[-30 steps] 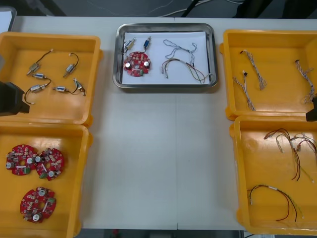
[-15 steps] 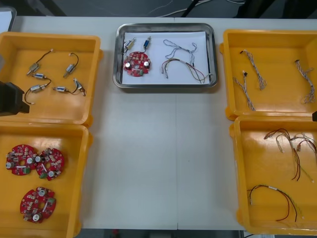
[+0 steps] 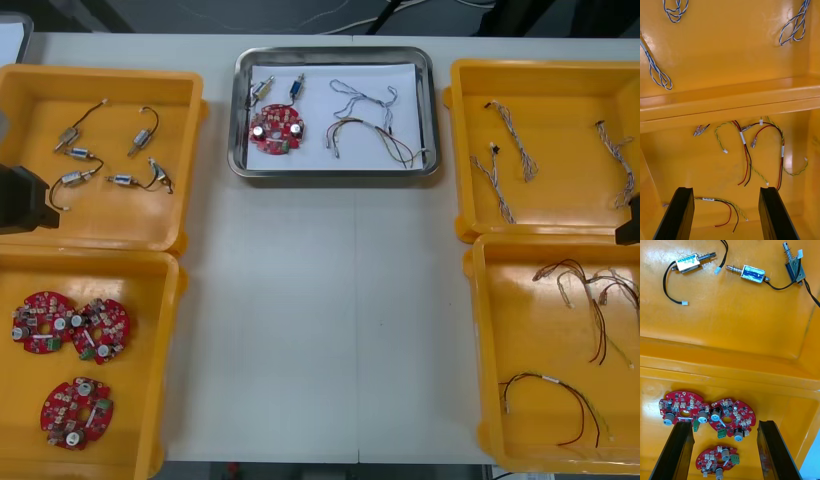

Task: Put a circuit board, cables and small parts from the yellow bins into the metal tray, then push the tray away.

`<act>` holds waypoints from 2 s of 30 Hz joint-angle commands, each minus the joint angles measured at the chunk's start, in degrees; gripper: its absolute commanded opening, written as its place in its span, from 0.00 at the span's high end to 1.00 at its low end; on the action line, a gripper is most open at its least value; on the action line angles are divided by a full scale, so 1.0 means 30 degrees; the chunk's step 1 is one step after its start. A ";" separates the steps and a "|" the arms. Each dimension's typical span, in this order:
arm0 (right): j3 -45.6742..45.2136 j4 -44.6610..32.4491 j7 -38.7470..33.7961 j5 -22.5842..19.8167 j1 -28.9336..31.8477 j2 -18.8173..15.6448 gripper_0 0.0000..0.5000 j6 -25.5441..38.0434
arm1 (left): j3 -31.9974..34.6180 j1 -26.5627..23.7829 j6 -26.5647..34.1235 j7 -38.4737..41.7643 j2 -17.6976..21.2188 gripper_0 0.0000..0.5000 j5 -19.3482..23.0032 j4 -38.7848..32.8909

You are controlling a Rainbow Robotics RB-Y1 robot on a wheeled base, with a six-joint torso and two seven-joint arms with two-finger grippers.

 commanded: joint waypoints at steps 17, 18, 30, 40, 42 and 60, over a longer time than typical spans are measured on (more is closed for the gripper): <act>-0.0656 -0.0073 0.2102 0.0681 0.1088 0.0674 0.00 -0.1489 | 0.0595 0.0306 0.0126 -0.1740 0.0882 0.00 0.0124 -0.0391; -0.0656 -0.0073 0.2102 0.0681 0.1117 0.0674 0.00 -0.1489 | 0.0595 0.0306 0.0126 -0.1740 0.0882 0.00 0.0124 -0.0391; -0.0656 -0.0073 0.2102 0.0681 0.1176 0.0674 0.00 -0.1459 | 0.0595 0.0306 0.0126 -0.1740 0.0882 0.00 0.0124 -0.0391; -0.0656 -0.0073 0.2102 0.0681 0.1176 0.0674 0.00 -0.1459 | 0.0595 0.0306 0.0126 -0.1740 0.0882 0.00 0.0124 -0.0391; -0.0656 -0.0073 0.2102 0.0681 0.1176 0.0674 0.00 -0.1459 | 0.0595 0.0306 0.0126 -0.1740 0.0882 0.00 0.0124 -0.0391; -0.0656 -0.0073 0.2102 0.0681 0.1176 0.0674 0.00 -0.1459 | 0.0595 0.0306 0.0126 -0.1740 0.0882 0.00 0.0124 -0.0391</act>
